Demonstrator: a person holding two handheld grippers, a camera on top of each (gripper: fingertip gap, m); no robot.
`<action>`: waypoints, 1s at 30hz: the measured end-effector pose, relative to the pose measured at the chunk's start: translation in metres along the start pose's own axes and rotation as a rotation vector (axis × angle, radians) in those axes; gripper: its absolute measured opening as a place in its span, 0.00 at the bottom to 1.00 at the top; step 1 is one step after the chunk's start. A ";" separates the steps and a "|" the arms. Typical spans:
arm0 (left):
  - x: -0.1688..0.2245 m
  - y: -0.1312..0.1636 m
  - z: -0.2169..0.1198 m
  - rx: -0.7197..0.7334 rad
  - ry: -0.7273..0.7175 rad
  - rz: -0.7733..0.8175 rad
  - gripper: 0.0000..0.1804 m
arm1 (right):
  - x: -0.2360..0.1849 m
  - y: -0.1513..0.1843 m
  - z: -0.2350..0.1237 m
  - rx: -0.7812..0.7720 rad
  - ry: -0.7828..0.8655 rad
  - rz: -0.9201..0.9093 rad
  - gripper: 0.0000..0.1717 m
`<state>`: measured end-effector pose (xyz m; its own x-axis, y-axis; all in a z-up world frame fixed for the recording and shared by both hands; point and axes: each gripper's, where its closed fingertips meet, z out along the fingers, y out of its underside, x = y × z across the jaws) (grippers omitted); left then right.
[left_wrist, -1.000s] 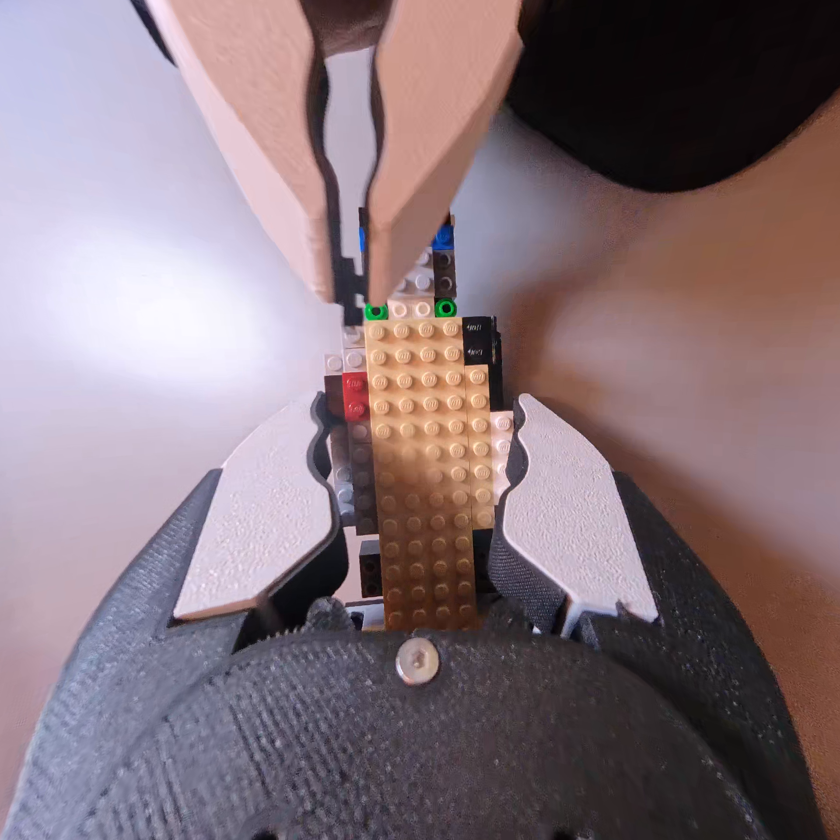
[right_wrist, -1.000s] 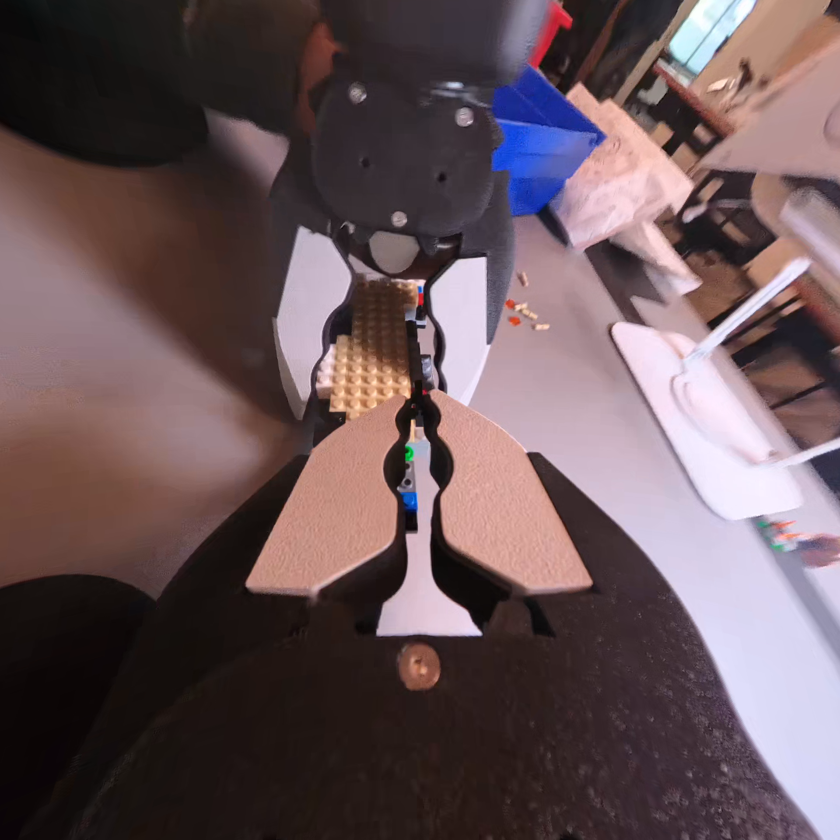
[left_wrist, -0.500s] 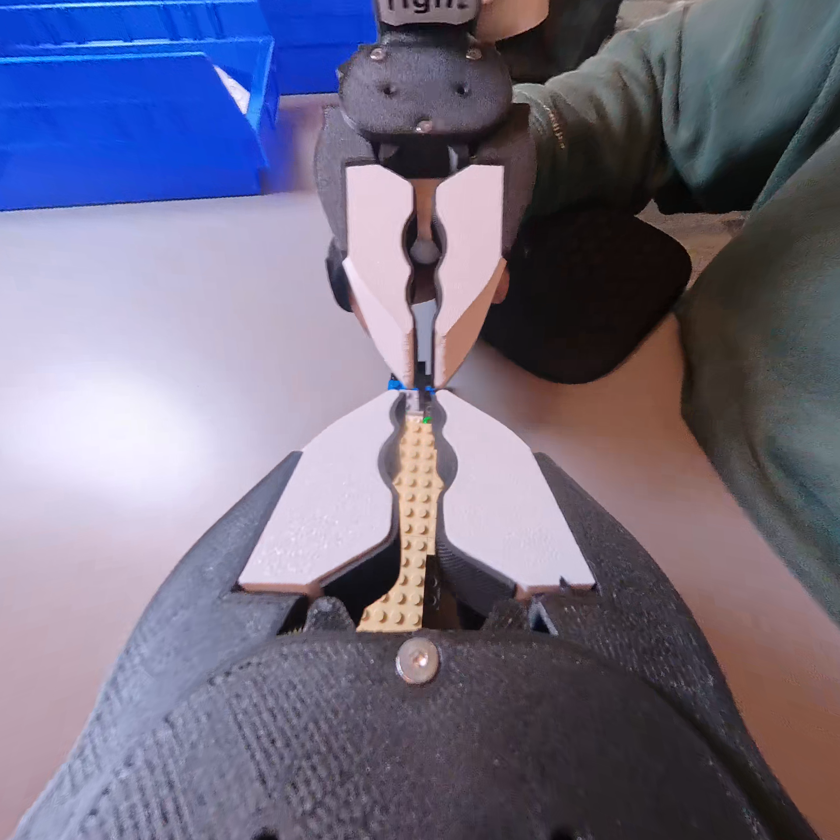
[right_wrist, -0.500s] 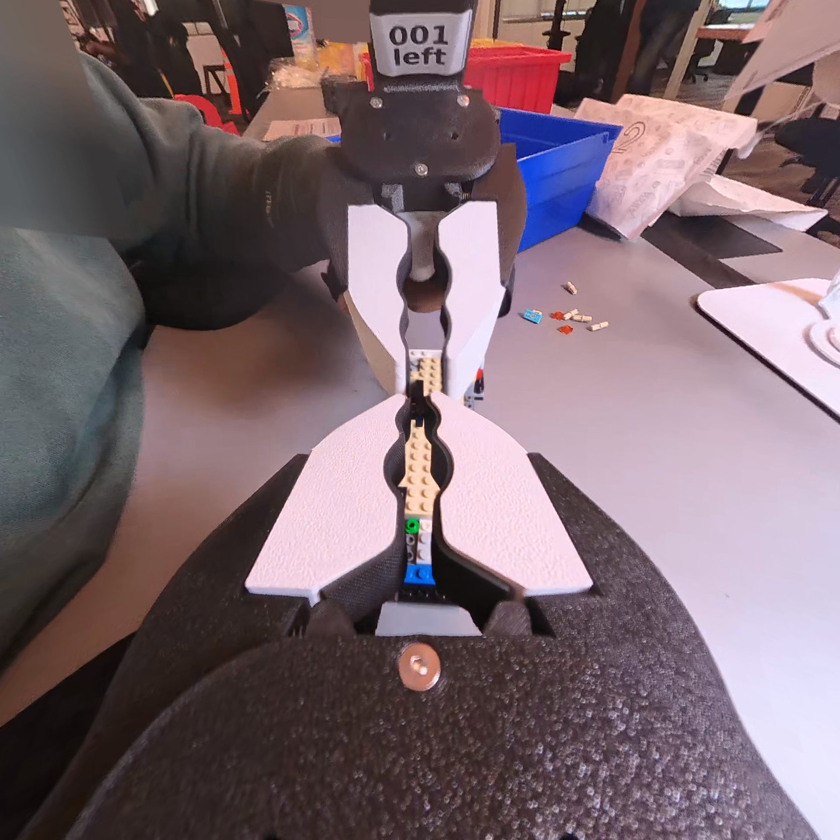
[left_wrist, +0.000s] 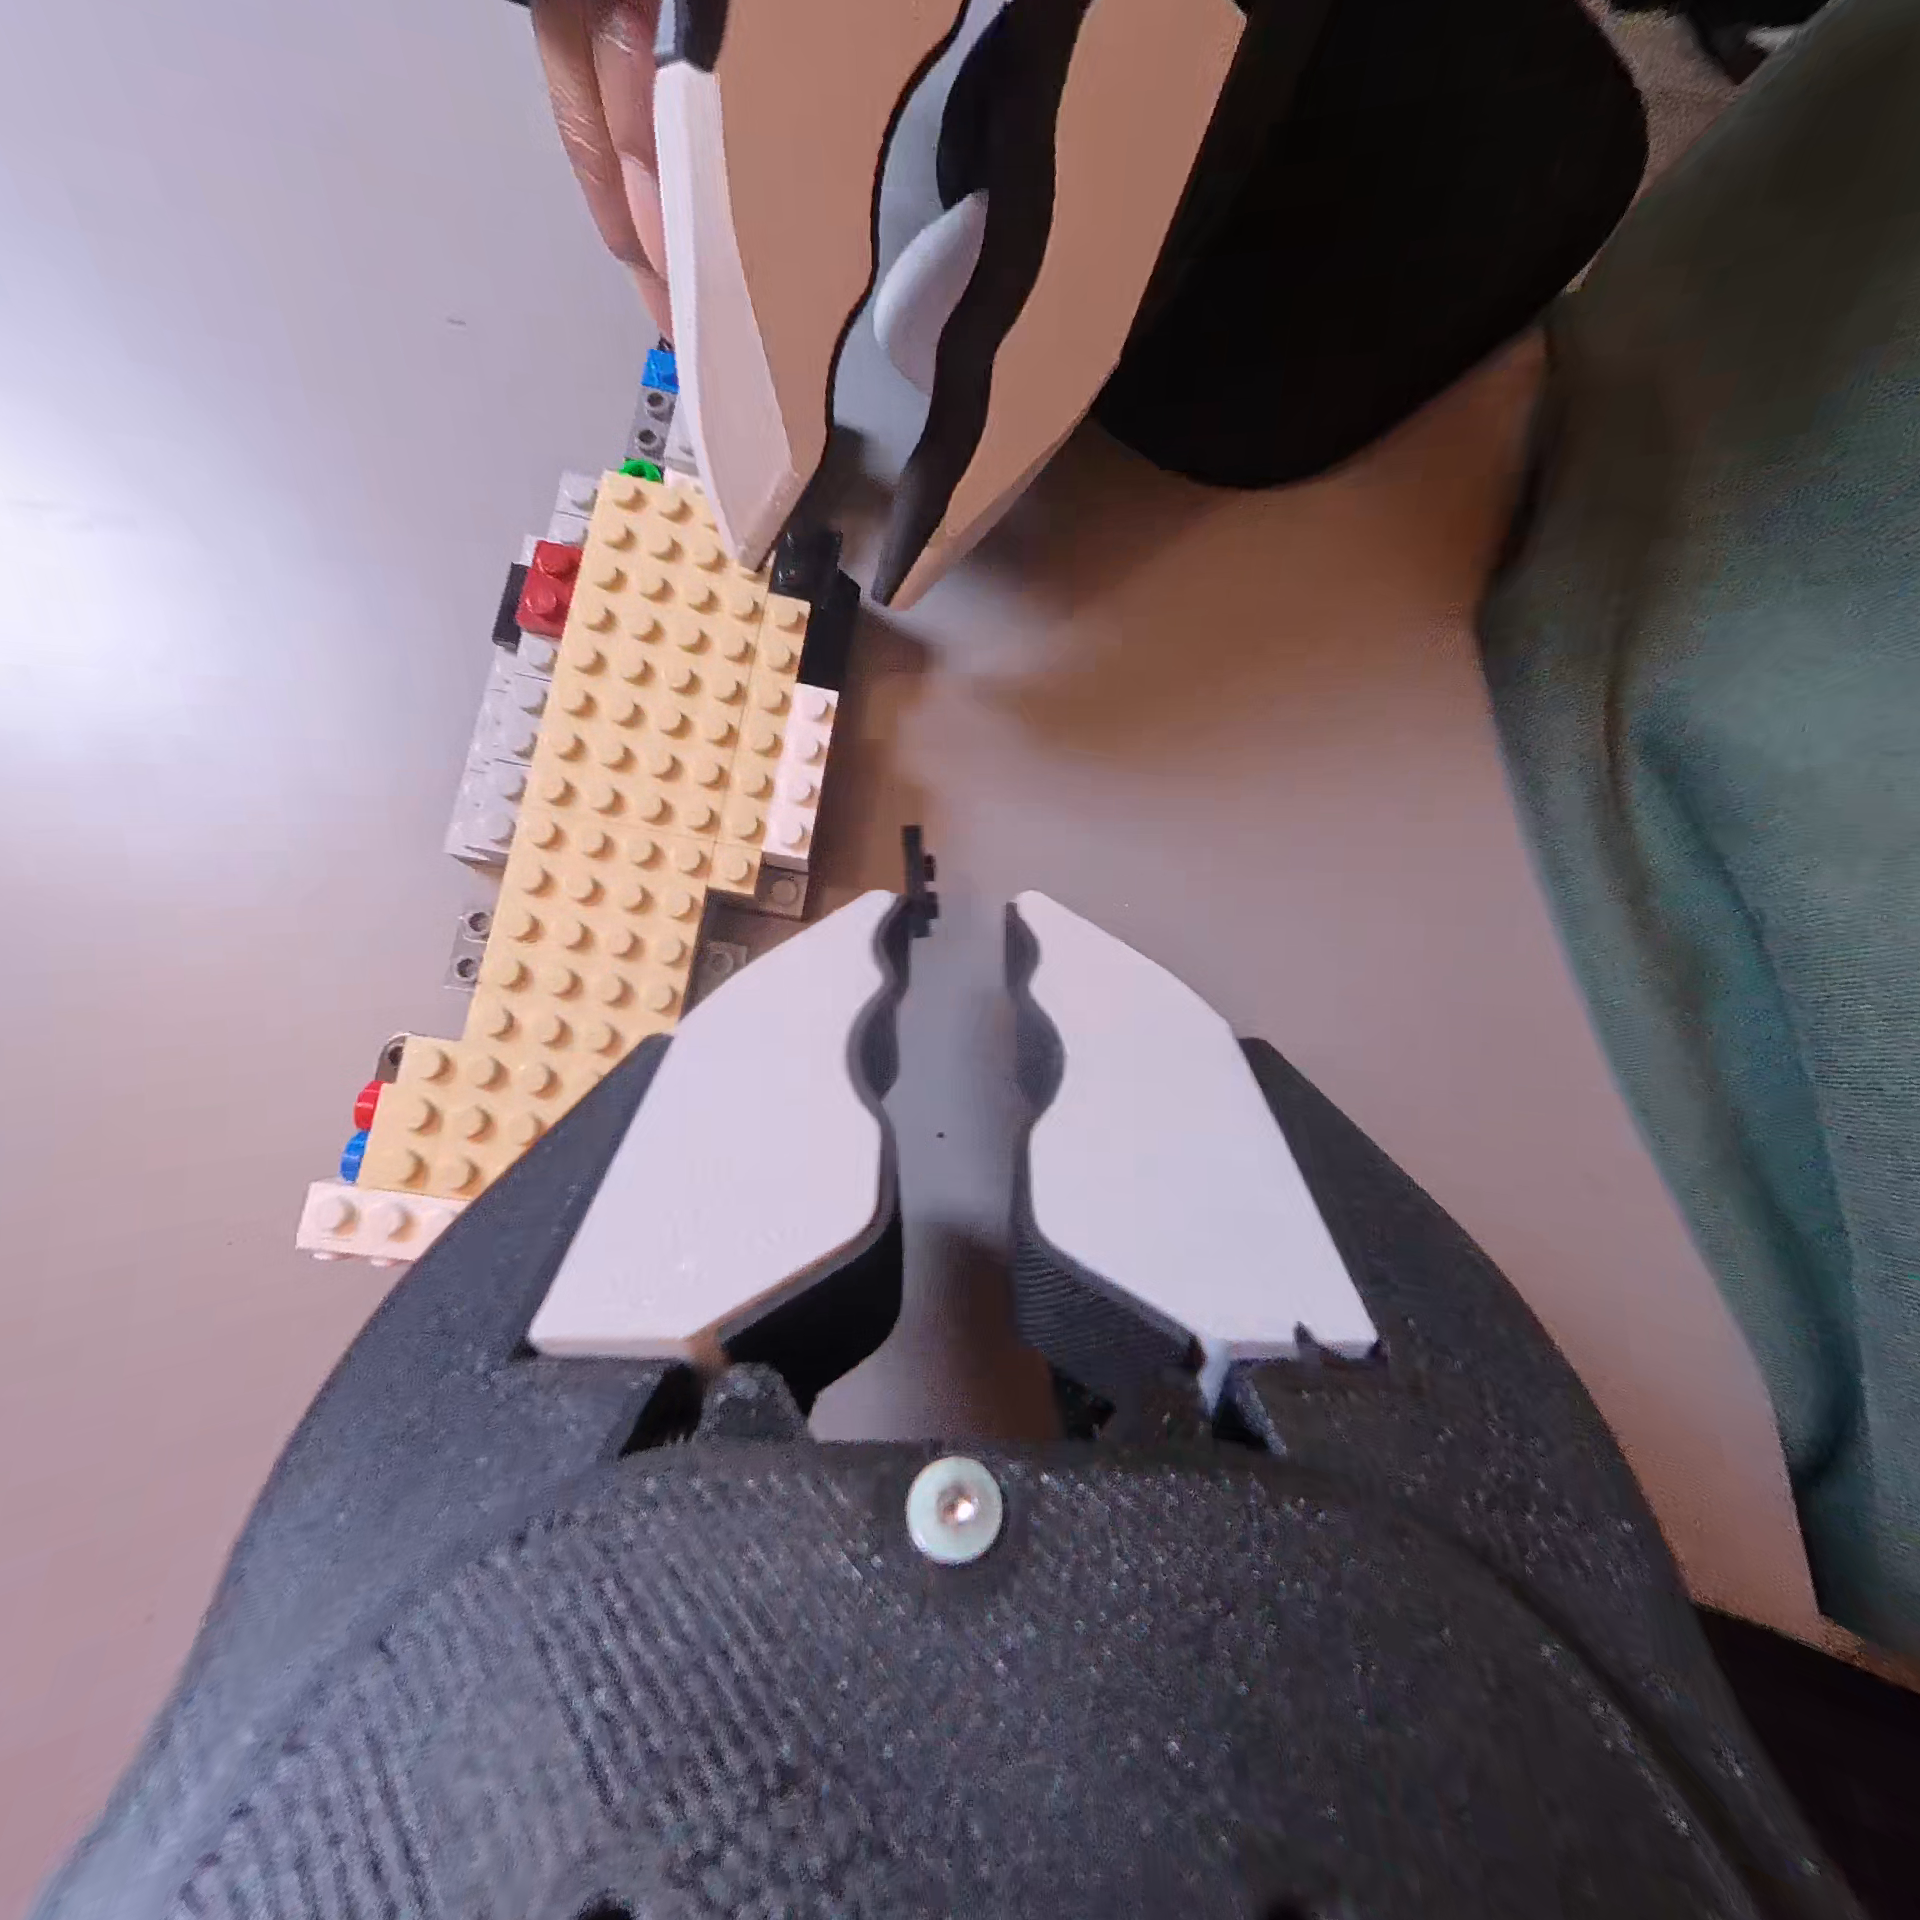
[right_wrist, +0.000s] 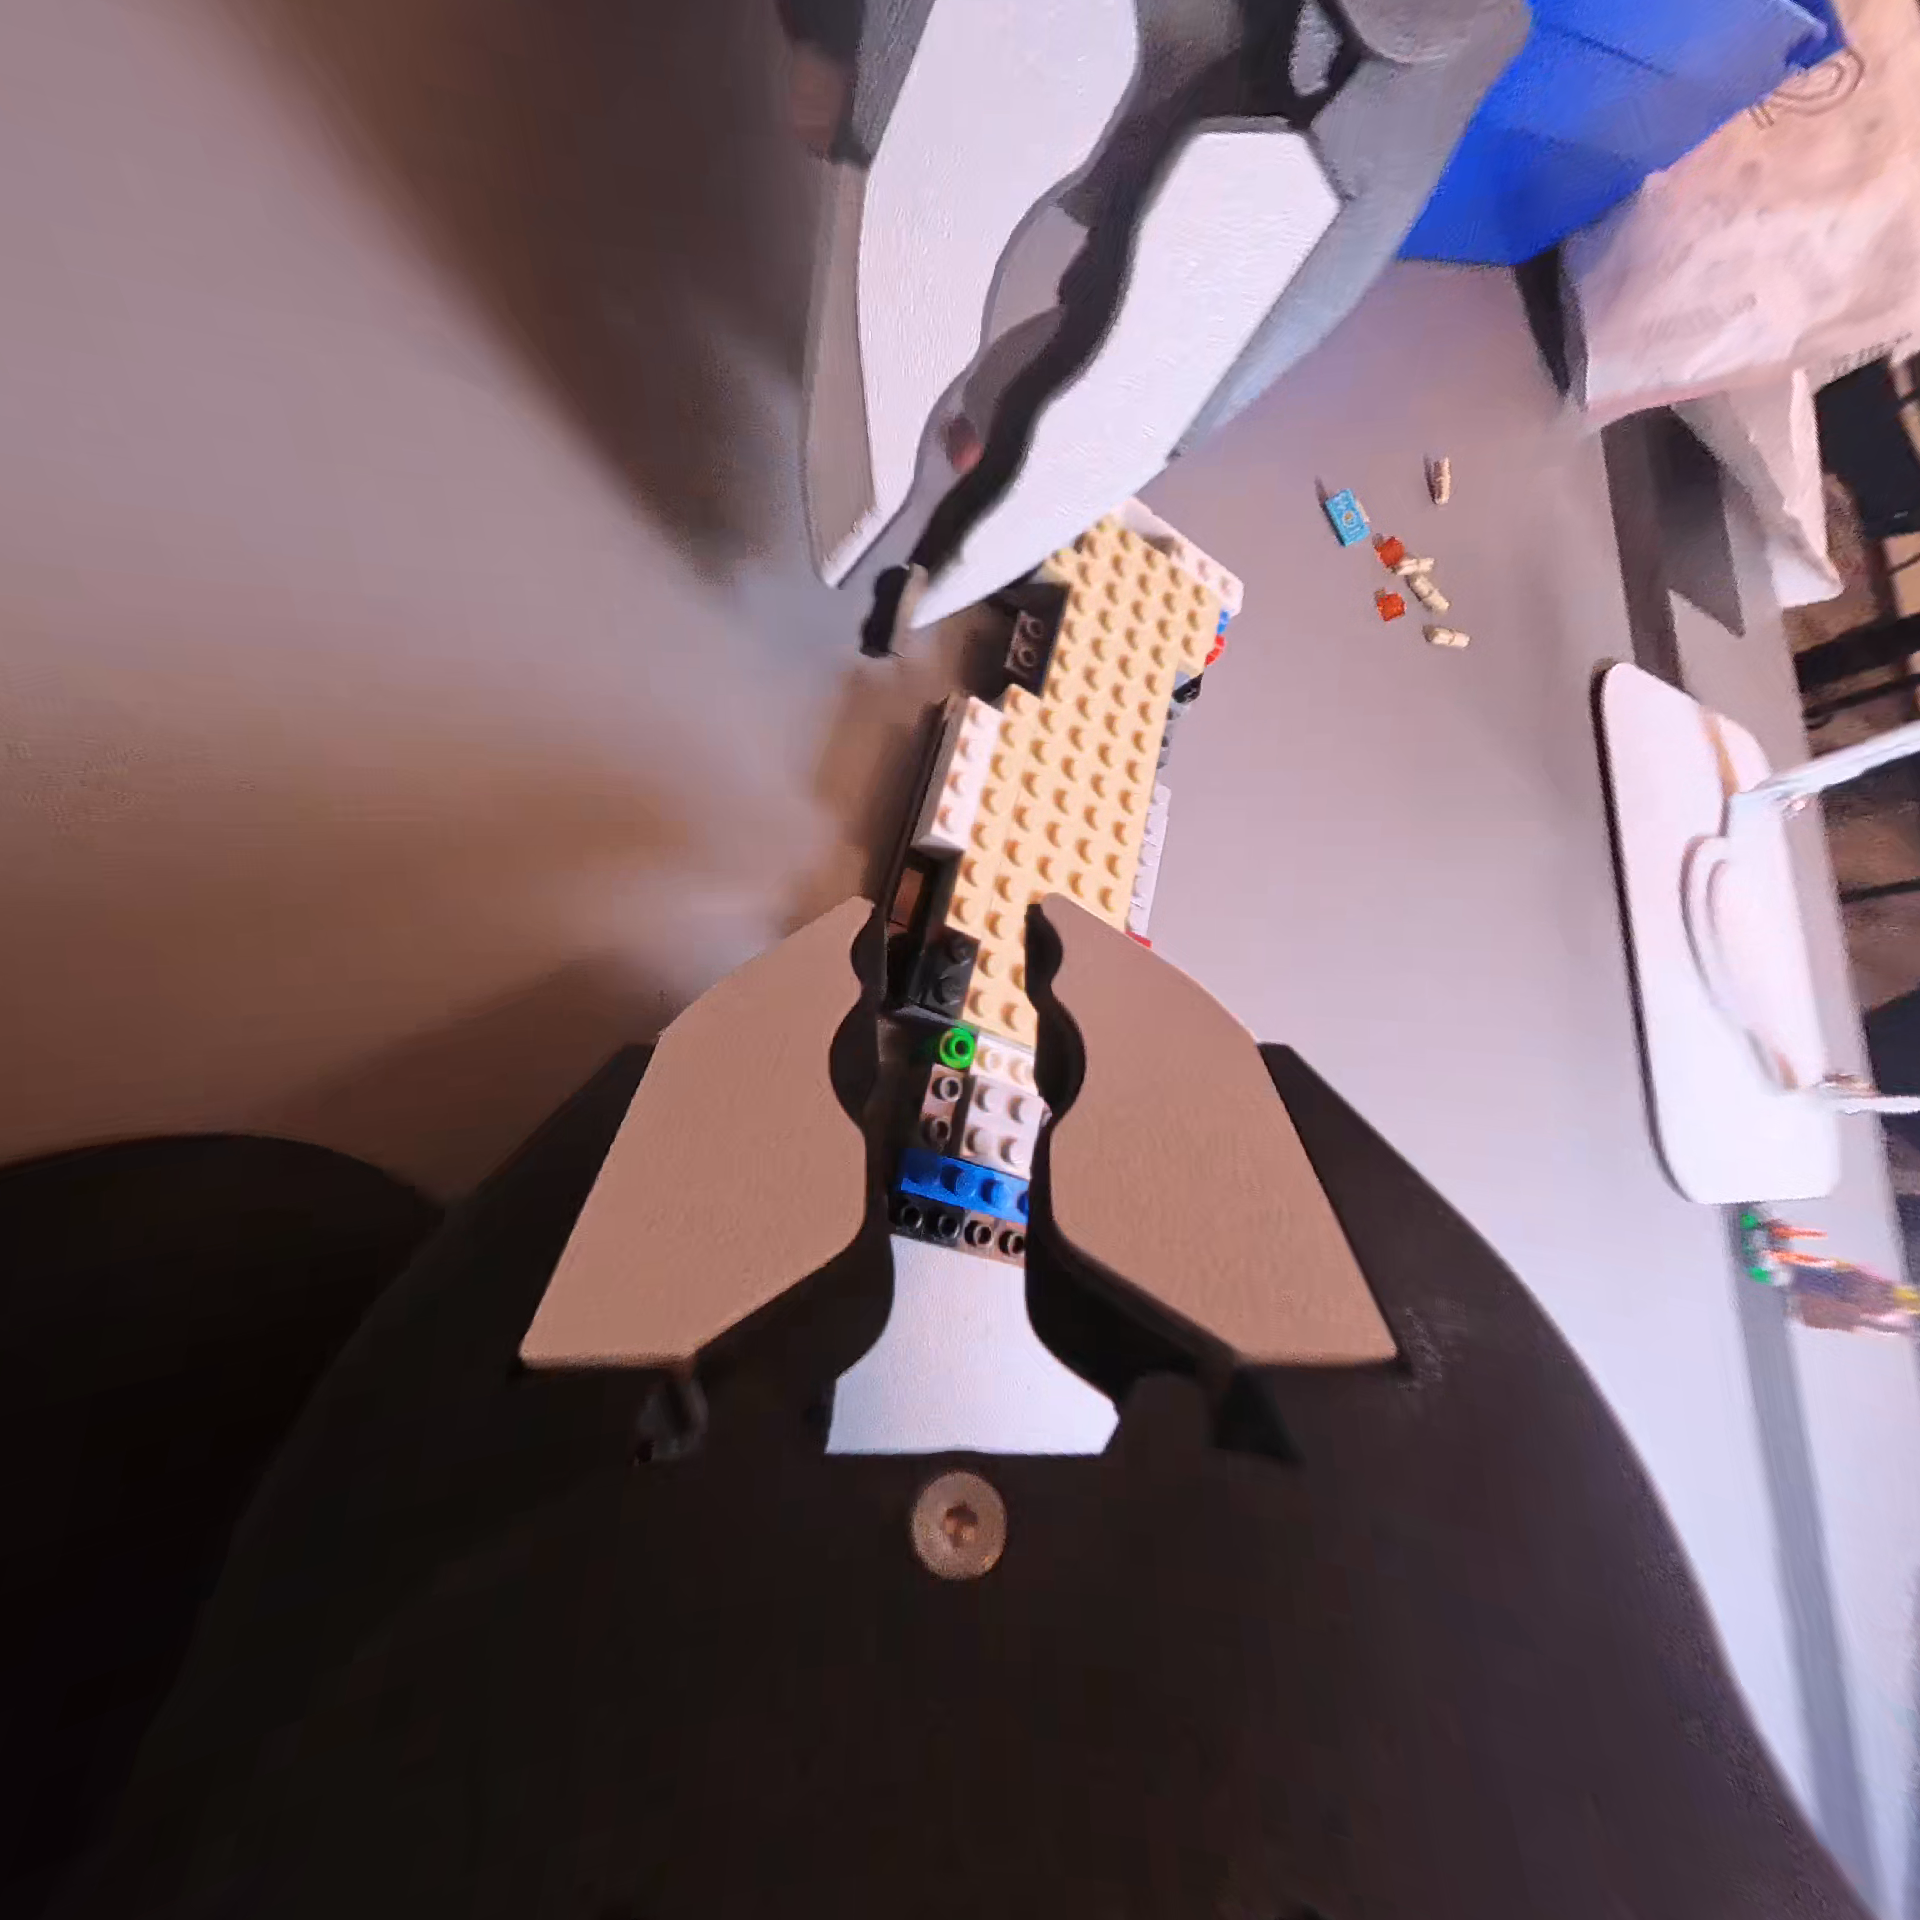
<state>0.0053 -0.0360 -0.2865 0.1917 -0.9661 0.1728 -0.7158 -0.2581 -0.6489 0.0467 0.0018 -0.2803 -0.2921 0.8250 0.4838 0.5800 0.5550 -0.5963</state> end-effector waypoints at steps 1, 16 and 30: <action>-0.001 0.000 0.000 -0.013 -0.019 0.016 0.14 | 0.000 0.003 0.001 -0.028 0.013 -0.030 0.13; -0.032 -0.033 0.004 0.033 -0.302 0.281 0.21 | 0.003 0.015 0.001 -0.064 0.057 -0.037 0.06; -0.057 -0.026 0.025 -0.139 -0.300 0.390 0.29 | 0.005 0.020 -0.004 -0.049 -0.051 0.150 0.05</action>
<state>0.0297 0.0254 -0.2975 0.0622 -0.9530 -0.2966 -0.8510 0.1047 -0.5146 0.0595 0.0161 -0.2874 -0.2369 0.9034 0.3575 0.6563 0.4201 -0.6267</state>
